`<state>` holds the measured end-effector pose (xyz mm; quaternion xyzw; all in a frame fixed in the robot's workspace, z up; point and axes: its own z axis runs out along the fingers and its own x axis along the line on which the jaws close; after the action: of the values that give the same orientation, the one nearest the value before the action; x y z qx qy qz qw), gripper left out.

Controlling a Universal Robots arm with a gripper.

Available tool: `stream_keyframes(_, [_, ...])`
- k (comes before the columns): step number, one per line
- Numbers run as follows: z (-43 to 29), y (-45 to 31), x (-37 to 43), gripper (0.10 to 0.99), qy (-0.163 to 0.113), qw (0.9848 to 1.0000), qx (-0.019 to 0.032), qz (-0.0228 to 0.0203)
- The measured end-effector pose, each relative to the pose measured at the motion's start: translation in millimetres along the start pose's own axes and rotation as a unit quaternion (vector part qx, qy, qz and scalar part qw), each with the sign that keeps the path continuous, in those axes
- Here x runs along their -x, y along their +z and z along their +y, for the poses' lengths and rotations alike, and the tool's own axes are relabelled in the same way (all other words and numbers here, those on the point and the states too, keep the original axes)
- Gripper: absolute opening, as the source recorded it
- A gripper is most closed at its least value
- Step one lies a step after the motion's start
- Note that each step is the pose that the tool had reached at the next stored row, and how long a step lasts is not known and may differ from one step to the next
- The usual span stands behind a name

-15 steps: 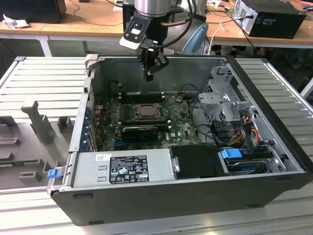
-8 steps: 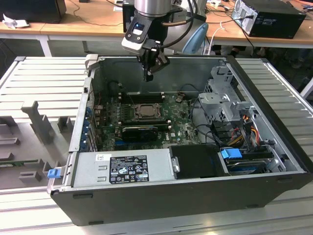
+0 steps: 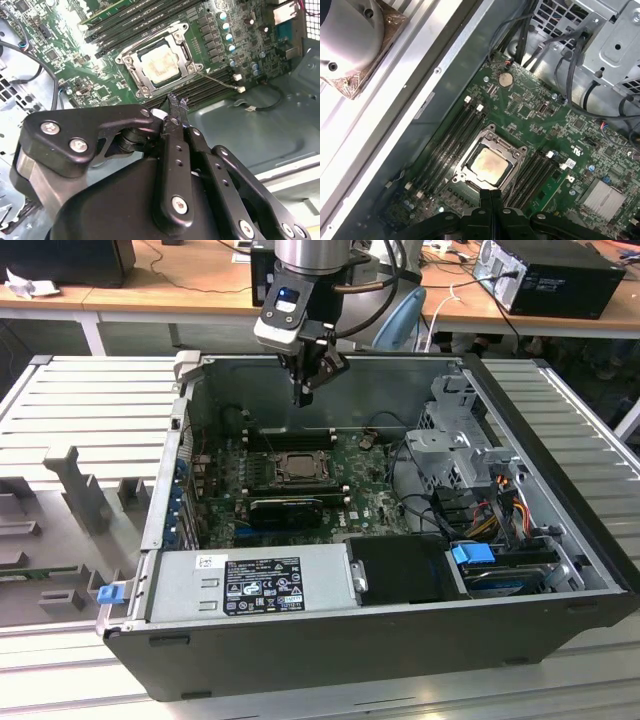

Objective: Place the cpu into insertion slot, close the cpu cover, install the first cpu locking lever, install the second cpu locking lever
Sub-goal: 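Install the first cpu locking lever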

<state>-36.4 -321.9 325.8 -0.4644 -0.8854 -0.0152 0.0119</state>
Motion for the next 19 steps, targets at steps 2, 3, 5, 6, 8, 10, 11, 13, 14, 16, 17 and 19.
stream_keyframes(2, [0.0,0.0,0.0,0.106,-0.006,1.0,-0.0002,0.0001])
stream_keyframes(3, [0.0,0.0,0.0,0.106,-0.009,1.0,-0.0004,0.0001])
stream_keyframes(5, [0.0,0.0,0.0,0.106,-0.017,0.9999,-0.0006,0.0002])
stream_keyframes(6, [0.0,0.0,0.0,0.106,-0.02,0.9998,-0.0007,0.0003])
stream_keyframes(8, [0.0,0.0,0.0,0.106,-0.028,0.9996,-0.001,0.0004])
stream_keyframes(10, [0.0,0.0,0.0,0.106,-0.039,0.9992,-0.0014,0.0006])
stream_keyframes(11, [0.0,0.0,0.0,0.106,-0.044,0.999,-0.0015,0.0007])
stream_keyframes(13, [0.0,0.0,0.0,0.106,-0.057,0.9984,-0.002,0.0009])
stream_keyframes(14, [0.0,0.0,0.0,0.106,-0.064,0.998,-0.0023,0.001])
stream_keyframes(16, [0.0,0.1,0.0,0.106,-0.078,0.9969,-0.0029,0.0011])
stream_keyframes(17, [0.0,0.1,0.0,0.106,-0.083,0.9966,-0.003,0.0011])
stream_keyframes(19, [0.0,0.2,0.0,0.106,-0.097,0.9953,-0.0036,0.0012])
